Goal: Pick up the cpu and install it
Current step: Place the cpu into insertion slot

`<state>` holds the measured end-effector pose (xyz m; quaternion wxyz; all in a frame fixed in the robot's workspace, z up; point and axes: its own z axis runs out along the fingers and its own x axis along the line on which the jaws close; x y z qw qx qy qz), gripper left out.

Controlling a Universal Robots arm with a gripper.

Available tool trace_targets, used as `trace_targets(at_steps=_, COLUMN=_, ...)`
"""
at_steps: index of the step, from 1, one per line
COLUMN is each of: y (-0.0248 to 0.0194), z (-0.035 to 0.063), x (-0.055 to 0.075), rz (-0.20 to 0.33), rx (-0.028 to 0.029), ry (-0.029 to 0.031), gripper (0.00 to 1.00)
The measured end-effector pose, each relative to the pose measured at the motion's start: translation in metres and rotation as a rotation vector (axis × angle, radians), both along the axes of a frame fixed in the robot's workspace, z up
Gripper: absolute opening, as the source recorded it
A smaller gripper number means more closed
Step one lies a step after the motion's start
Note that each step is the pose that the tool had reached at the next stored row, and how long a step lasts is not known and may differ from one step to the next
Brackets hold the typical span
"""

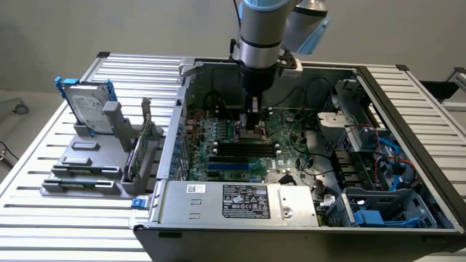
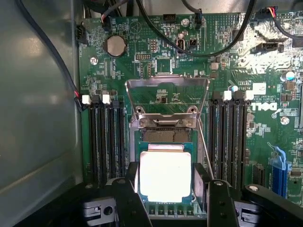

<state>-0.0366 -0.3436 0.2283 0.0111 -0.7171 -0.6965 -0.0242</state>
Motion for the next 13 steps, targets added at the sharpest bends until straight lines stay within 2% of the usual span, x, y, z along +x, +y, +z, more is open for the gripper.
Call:
trace_targets(at_steps=2, y=0.0, z=-0.0022, x=0.0, rz=0.0, rx=0.0001, ry=-0.0084, gripper=0.55)
trace_targets(at_steps=4, y=-0.0001, z=-0.0036, x=-0.0005, rz=0.0, rx=-0.0003, ry=-0.021, gripper=0.55)
trace_targets(at_steps=5, y=0.0, z=-0.0038, x=-0.0011, rz=0.0, rx=-0.0002, ry=-0.0226, gripper=0.55)
trace_targets(at_steps=13, y=-0.0009, z=-0.0081, x=-0.0029, rz=0.0, rx=0.0001, ry=-0.0229, gripper=0.55)
